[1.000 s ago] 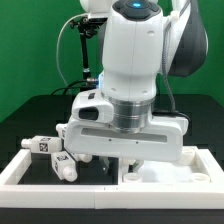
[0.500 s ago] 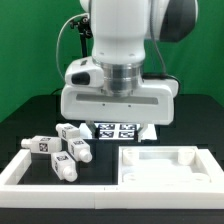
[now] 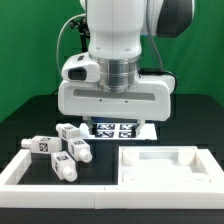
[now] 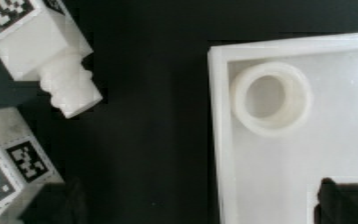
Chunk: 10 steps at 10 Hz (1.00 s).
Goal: Assemble one leg
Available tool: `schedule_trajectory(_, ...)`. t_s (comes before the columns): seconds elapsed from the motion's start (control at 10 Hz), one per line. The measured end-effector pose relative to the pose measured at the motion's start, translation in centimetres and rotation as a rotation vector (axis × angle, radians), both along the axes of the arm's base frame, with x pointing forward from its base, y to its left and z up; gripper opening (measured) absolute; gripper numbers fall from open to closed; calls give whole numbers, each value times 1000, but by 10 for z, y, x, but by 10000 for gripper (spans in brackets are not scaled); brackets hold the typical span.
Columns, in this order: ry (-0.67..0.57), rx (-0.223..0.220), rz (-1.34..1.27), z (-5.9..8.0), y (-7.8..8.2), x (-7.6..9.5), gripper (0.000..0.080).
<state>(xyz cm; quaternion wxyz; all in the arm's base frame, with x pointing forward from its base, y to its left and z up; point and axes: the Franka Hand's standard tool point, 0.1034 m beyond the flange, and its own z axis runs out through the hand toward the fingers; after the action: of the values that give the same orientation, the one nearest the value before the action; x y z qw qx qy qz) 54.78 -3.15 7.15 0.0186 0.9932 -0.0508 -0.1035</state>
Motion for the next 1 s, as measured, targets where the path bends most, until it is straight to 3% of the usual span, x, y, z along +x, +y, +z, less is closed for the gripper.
schedule_trajectory(0.2, 24, 1, 29, -2, 5, -13, 648)
schedule_trajectory(0.5, 54, -4, 79, -6, 22, -62, 648)
schedule_trajectory(1.0, 36, -13, 88, -7, 25, -66, 648)
